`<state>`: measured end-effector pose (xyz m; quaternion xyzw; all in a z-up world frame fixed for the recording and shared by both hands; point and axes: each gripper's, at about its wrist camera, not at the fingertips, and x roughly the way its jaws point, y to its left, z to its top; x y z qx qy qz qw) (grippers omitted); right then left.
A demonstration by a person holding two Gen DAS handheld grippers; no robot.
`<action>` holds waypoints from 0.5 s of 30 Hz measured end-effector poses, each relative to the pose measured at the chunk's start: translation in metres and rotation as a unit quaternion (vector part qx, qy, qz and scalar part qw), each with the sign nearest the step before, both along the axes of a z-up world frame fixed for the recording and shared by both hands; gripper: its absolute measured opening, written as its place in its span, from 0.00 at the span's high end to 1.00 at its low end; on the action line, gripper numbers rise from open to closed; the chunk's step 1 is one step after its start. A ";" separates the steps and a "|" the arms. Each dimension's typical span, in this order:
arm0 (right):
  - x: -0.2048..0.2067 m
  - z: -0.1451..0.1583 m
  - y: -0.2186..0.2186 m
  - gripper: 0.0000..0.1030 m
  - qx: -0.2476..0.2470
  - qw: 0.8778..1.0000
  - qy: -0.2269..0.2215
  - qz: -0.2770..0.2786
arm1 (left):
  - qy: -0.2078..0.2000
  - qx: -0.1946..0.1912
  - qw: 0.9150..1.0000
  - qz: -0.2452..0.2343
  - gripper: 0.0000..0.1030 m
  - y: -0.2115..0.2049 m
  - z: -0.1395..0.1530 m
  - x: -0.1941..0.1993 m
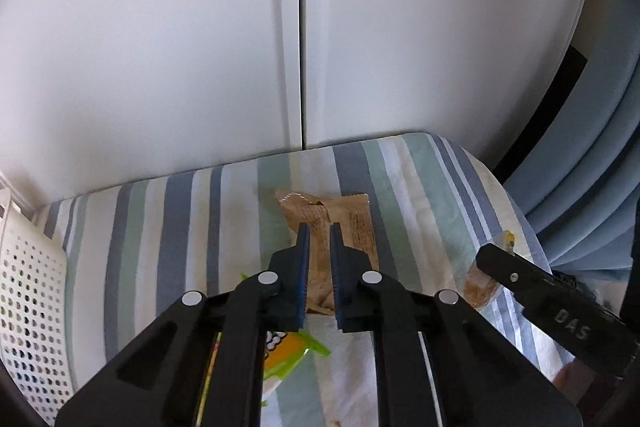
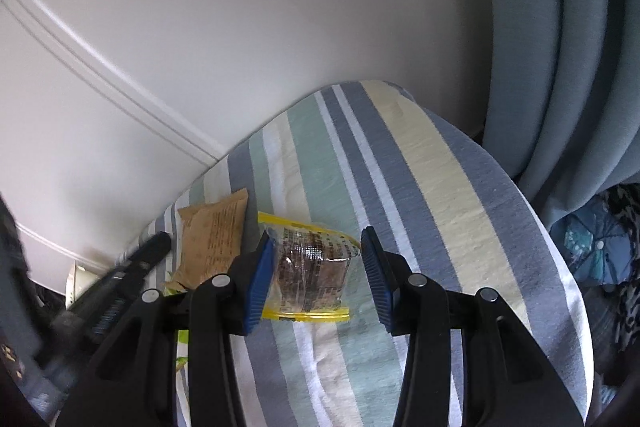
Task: Organize snacks
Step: 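Grasp the brown paper pastry bag with the left tool while the right tool reaches the clear granola sachet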
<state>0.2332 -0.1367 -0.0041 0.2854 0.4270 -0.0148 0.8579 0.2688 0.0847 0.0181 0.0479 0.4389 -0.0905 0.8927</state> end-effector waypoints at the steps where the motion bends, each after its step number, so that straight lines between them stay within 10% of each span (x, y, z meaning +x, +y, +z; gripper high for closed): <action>1: 0.000 0.000 0.001 0.54 -0.002 1.000 0.000 0.000 | 0.006 -0.004 1.000 -0.003 0.83 0.001 0.001 0.001; 4: -0.001 0.000 0.001 0.54 0.001 1.000 0.000 -0.003 | 0.017 -0.006 1.000 -0.008 0.09 -0.009 -0.006 0.006; 15: -0.001 -0.007 -0.015 0.54 0.044 0.999 0.006 -0.022 | 0.029 0.048 0.998 -0.016 0.11 -0.041 -0.051 0.031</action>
